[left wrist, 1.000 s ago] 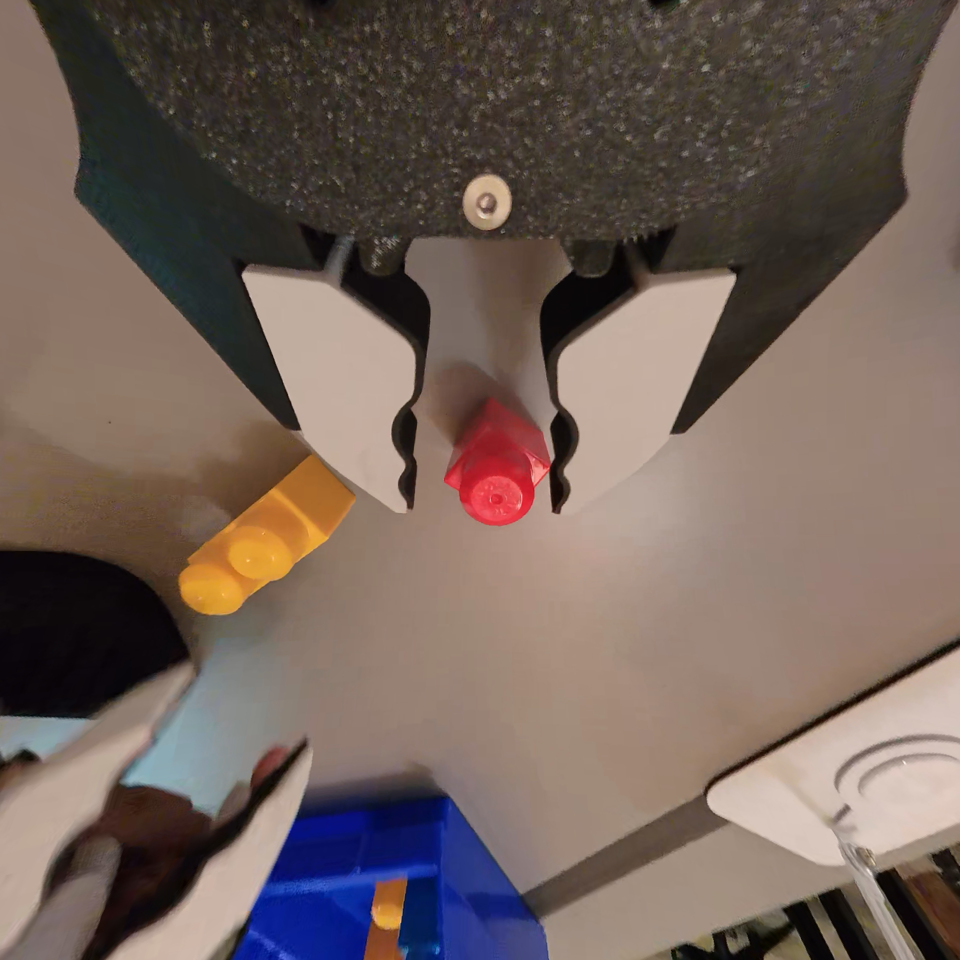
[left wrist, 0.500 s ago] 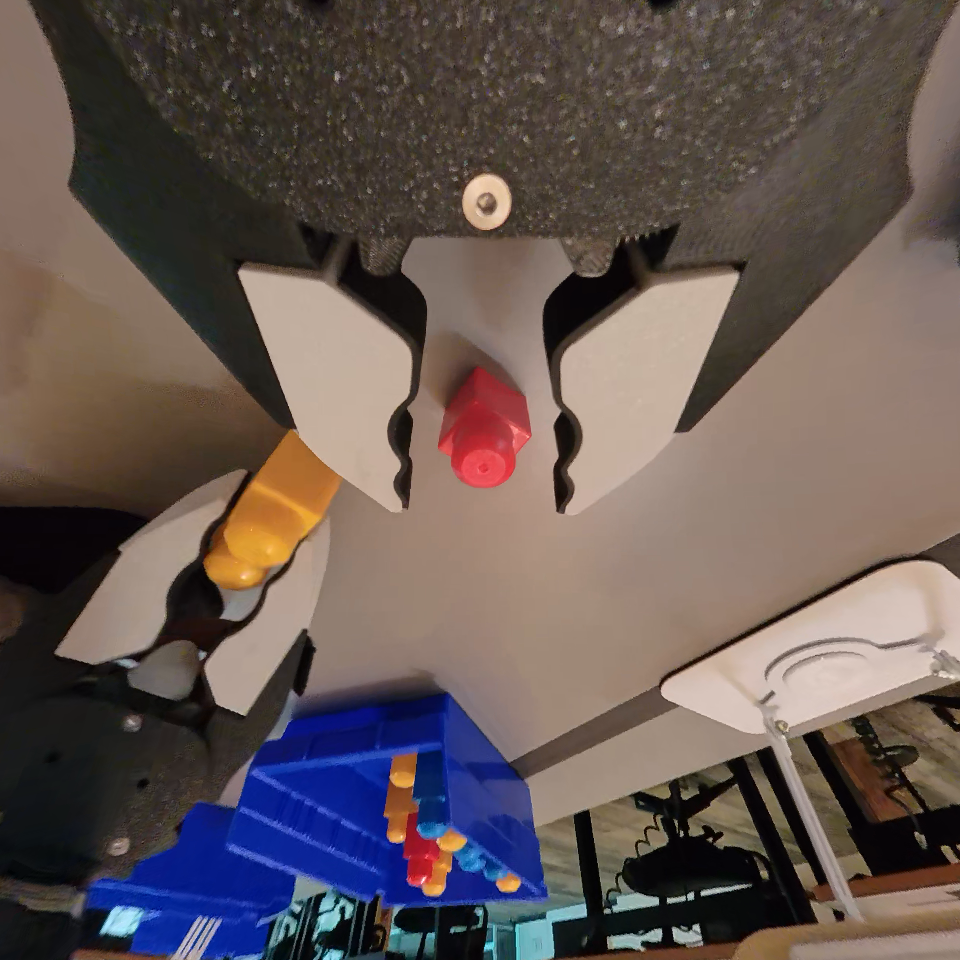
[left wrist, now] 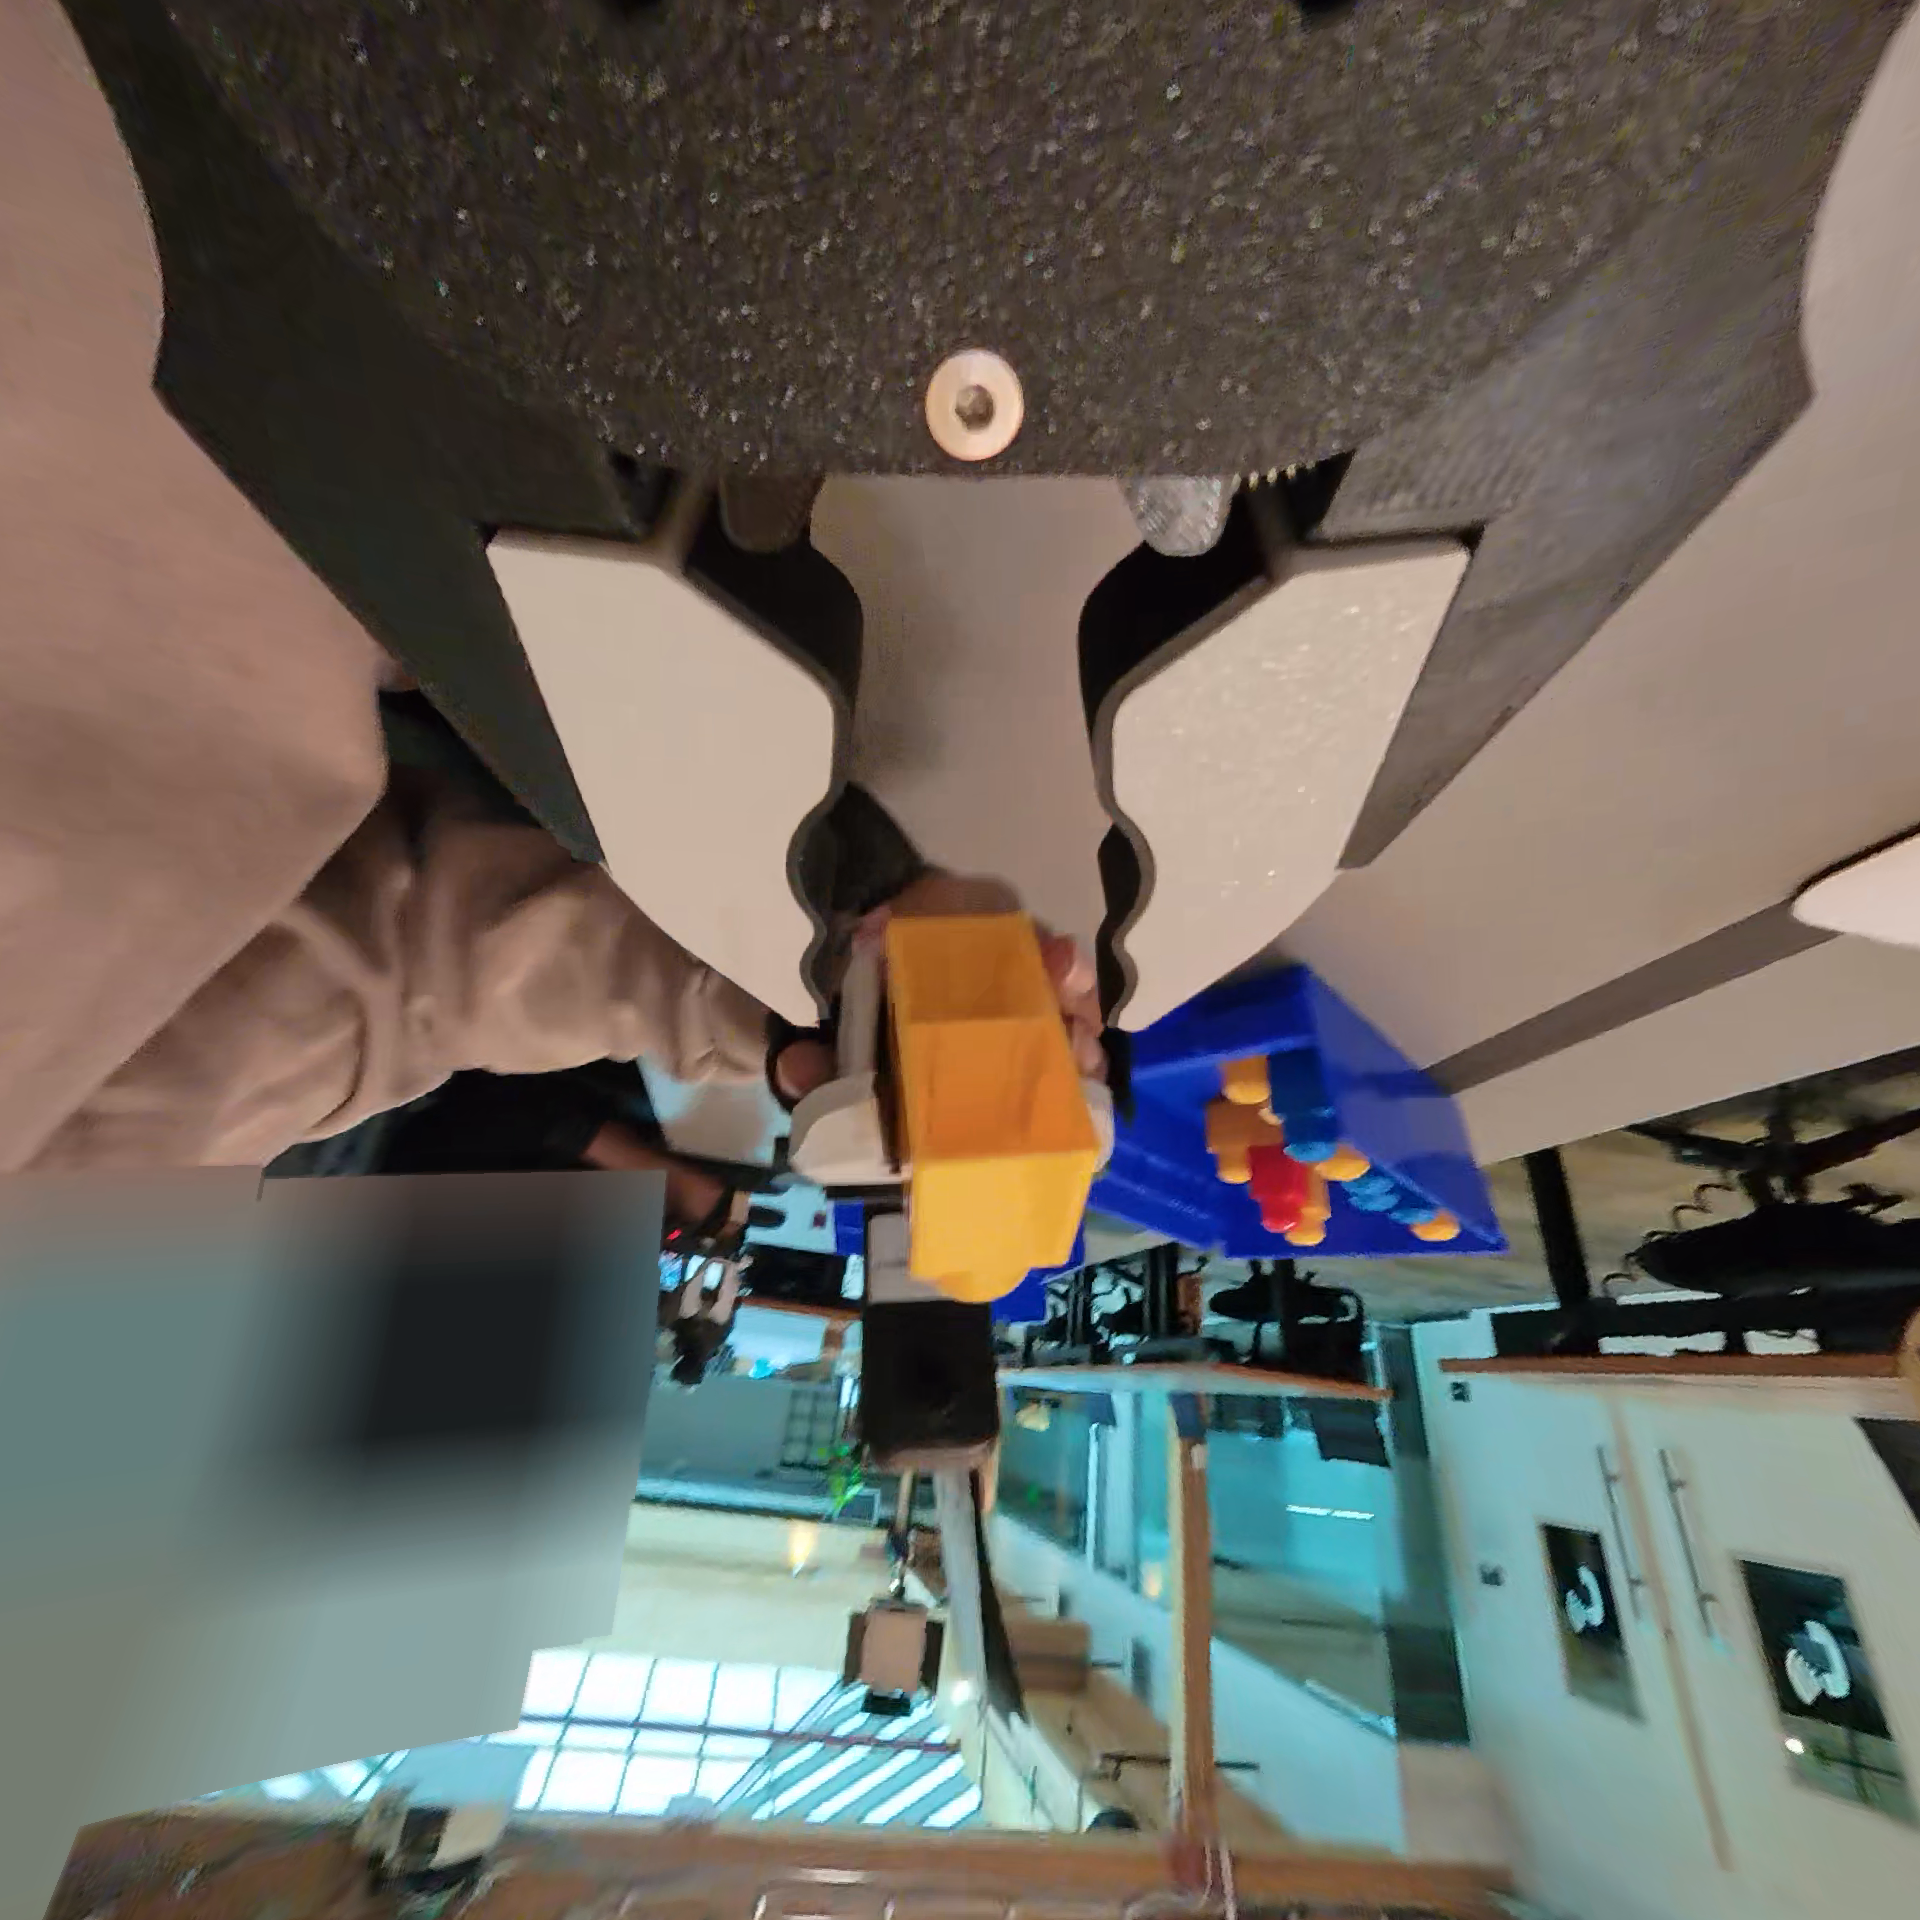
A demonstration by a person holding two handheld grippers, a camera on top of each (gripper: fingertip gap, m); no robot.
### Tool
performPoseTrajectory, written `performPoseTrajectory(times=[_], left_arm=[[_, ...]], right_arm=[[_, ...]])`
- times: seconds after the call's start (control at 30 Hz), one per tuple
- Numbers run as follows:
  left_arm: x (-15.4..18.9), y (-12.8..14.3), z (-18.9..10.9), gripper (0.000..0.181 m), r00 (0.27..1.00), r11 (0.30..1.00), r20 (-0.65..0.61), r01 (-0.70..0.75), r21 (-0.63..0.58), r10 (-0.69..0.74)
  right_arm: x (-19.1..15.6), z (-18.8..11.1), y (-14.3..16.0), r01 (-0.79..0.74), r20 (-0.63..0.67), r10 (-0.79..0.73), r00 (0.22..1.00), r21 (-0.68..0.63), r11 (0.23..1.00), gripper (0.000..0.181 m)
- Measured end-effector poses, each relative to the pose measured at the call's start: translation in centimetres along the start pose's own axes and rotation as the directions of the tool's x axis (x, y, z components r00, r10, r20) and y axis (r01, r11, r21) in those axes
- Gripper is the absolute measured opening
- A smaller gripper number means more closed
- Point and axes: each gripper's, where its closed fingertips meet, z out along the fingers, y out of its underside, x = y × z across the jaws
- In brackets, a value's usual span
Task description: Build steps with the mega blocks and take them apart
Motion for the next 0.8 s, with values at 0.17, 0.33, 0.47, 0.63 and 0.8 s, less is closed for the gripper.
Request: performPoseTrajectory(times=[0.17, 0.33, 0.47, 0.63, 0.8], left_arm=[[0.8, 0.1, 0.9, 0.042, 1.0, 1.0, -0.008, 0.011, 0.006, -0.011], [1.0, -0.1, 0.7, 0.036, 0.998, 0.998, -0.035, 0.051, 0.031, -0.05], [1.0, 0.3, 0.6, 0.036, 0.998, 0.998, -0.042, 0.056, 0.009, -0.056], [-0.2, -1.0, -1.0, 0.036, 1.0, 0.999, -0.013, 0.013, 0.042, -0.013], [-3.8, -3.4, -4.7, 0.036, 0.99, 0.994, 0.133, -0.064, 0.086, 0.052]], right_arm=[[-1.1, 1.6, -0.2, -0.017, 0.049, 0.014, 0.999, 0.053, 0.998, 0.036], [-1.4, 2.2, 0.1, -0.034, 0.073, 0.03, 0.997, 0.058, 0.998, 0.036], [-1.4, 2.1, 0.5, -0.03, 0.073, 0.028, 0.997, 0.035, 0.999, 0.036], [-0.2, 1.0, -1.2, -0.005, 0.011, 0.005, 1.0, 0.023, 1.0, 0.042], [3.8, 0.8, 1.6, 0.052, -0.171, -0.115, 0.979, -0.334, 0.941, 0.045]])
